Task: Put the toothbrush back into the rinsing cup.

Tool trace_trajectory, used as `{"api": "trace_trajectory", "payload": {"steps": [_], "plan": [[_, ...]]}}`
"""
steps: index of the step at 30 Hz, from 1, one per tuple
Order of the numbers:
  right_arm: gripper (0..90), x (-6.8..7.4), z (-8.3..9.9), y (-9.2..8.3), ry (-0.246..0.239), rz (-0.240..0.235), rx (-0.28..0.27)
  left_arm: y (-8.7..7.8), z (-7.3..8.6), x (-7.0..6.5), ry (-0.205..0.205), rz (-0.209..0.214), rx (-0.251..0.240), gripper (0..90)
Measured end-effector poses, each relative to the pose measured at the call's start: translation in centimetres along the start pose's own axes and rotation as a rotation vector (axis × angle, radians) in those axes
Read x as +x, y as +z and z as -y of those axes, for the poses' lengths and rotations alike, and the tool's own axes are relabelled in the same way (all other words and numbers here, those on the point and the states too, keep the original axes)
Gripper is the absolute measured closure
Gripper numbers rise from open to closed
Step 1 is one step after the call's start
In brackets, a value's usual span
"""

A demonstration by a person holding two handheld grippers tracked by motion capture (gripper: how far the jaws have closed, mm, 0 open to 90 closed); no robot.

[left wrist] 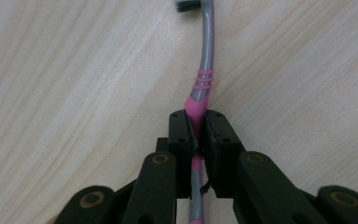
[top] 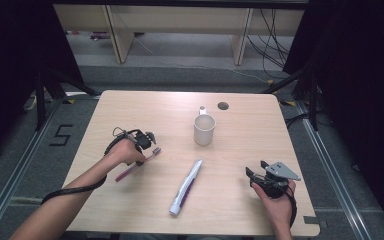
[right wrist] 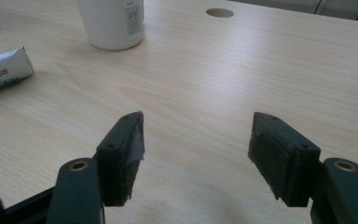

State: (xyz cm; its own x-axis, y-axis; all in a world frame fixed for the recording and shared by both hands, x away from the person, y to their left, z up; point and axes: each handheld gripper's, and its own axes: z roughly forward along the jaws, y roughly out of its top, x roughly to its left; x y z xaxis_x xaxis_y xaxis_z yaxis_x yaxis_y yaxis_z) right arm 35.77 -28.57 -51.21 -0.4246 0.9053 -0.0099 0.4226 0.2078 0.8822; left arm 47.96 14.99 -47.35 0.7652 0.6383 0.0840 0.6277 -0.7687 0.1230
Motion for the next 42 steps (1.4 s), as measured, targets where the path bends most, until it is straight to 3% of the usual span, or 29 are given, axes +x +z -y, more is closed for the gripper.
{"api": "trace_trajectory", "payload": {"steps": [2, 3, 12, 14, 15, 16, 17, 18, 20, 24, 25, 26, 29, 33, 34, 35, 40, 41, 42], "plan": [[36.2, 0.0, 0.0, 0.0, 0.002, 0.000, 0.000, -0.5, 0.0, 0.1, 0.008, 0.000, 0.000, 81.5], [36.1, 0.0, 0.0, 0.0, 0.003, 0.000, 0.000, -0.4, 0.1, 0.1, -0.005, -0.003, -0.033, 81.4], [36.2, 0.0, 0.0, 0.0, 0.000, 0.000, 0.002, -2.1, 0.9, 0.0, -0.005, 0.004, -0.136, 81.5], [36.1, 0.1, 0.0, 0.0, 0.006, -0.001, -0.002, -2.6, 1.2, 0.0, -0.019, 0.009, -0.190, 81.5], [36.1, 0.1, 0.0, 0.0, 0.006, -0.001, -0.002, -2.6, 1.2, 0.0, -0.019, 0.009, -0.190, 81.5], [36.2, 0.0, 0.0, 0.0, 0.002, 0.003, 0.000, -3.0, 1.4, 0.0, -0.012, 0.002, -0.229, 81.5], [36.2, 0.0, 0.0, 0.0, 0.002, 0.003, 0.000, -3.0, 1.4, 0.0, -0.012, 0.002, -0.229, 81.5], [36.1, 0.2, 0.0, 0.1, 0.021, -0.008, -0.007, -3.2, 1.6, 0.0, -0.018, -0.001, -0.272, 81.5], [36.2, 0.2, 0.0, 0.1, 0.021, -0.008, -0.008, -3.4, 1.7, 0.0, -0.020, -0.003, -0.292, 81.5], [36.1, 0.2, 0.0, 0.1, 0.018, -0.004, -0.008, -3.8, 2.0, -0.1, -0.042, -0.003, -0.397, 81.5], [36.1, 0.2, 0.0, 0.1, 0.019, -0.003, -0.008, -4.1, 2.2, -0.1, -0.051, 0.002, -0.448, 81.5], [36.1, 0.2, 0.0, 0.1, 0.019, -0.003, -0.008, -4.1, 2.2, -0.1, -0.051, 0.002, -0.448, 81.5], [36.2, 0.2, 0.1, 0.1, 0.014, 0.001, -0.015, -4.4, 2.4, 0.0, -0.068, -0.002, -0.525, 81.5], [36.1, 0.2, 0.0, 0.1, 0.021, -0.008, -0.008, -4.7, 2.6, -0.1, -0.099, -0.019, -0.649, 81.6], [36.2, 0.2, 0.0, 0.1, 0.019, -0.004, -0.008, -4.9, 2.8, -0.1, -0.107, -0.026, -0.702, 81.6], [36.2, 0.2, 0.0, 0.1, 0.019, -0.004, -0.008, -4.9, 2.8, -0.1, -0.107, -0.026, -0.702, 81.6], [36.2, 0.2, 0.0, 0.1, 0.020, -0.008, -0.008, -4.9, 3.0, -0.3, -0.163, -0.001, -0.863, 81.6], [36.1, 0.2, 0.0, 0.1, 0.021, -0.008, -0.007, -4.8, 3.1, -0.3, -0.172, 0.004, -0.924, 81.6], [36.1, 0.2, 0.0, 0.1, 0.021, -0.007, -0.008, -4.8, 3.1, -0.3, -0.172, 0.004, -0.924, 81.6]]}}
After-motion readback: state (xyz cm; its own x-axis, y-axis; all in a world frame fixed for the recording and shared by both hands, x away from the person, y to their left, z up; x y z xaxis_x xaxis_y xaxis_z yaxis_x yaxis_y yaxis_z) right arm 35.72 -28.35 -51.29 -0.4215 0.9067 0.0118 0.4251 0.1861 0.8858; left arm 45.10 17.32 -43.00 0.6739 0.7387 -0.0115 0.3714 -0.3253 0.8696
